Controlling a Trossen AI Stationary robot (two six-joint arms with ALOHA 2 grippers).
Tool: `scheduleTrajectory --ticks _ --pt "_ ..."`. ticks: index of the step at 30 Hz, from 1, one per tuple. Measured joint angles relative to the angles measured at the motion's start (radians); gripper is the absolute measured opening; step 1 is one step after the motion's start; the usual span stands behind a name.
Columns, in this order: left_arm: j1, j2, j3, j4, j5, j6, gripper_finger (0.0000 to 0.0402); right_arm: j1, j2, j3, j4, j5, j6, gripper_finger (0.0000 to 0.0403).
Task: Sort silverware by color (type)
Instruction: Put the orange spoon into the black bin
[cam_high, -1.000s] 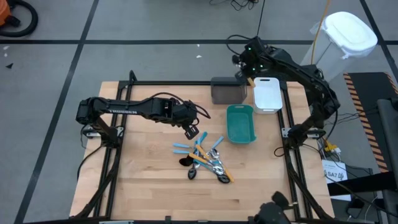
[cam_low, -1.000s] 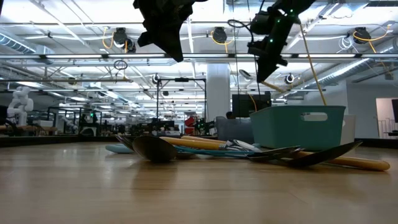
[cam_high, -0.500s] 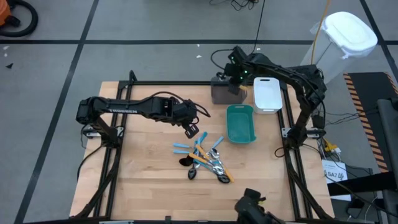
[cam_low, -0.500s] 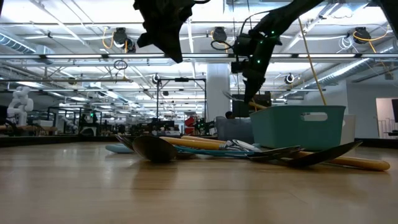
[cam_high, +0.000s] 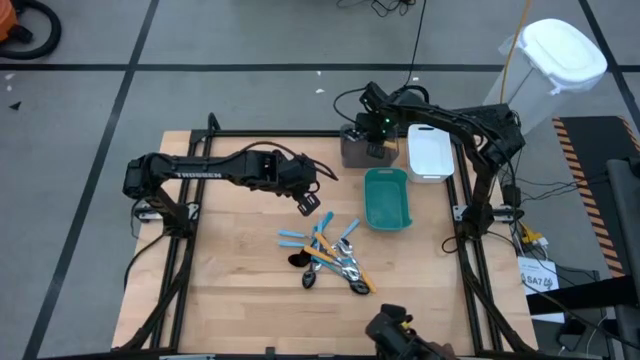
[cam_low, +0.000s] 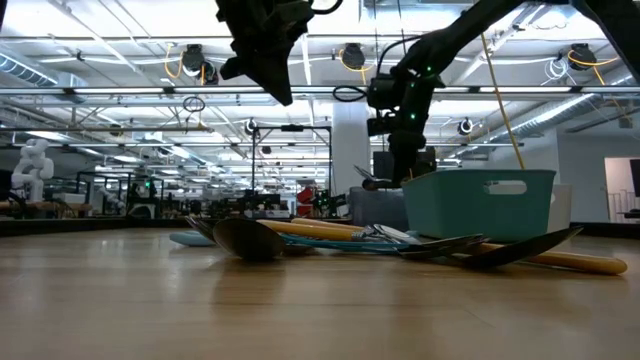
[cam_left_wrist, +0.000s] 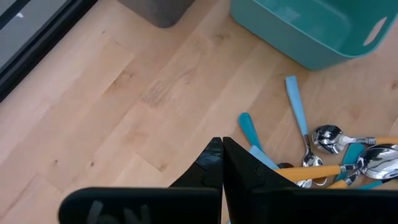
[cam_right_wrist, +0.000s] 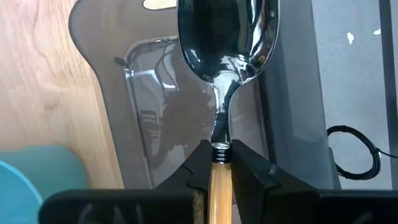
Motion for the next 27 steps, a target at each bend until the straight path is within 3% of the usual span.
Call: scheduleTrajectory --ticks 14,27 --pt "0.000 0.000 0.000 -0.001 0.000 0.000 0.0001 0.049 0.069 0.000 0.009 0.009 -0.108 0.0047" --pt "-0.002 0.000 0.000 -0.009 0.018 -0.026 0.0001 0.050 0.098 0.000 0.002 0.033 -0.102 0.0049"
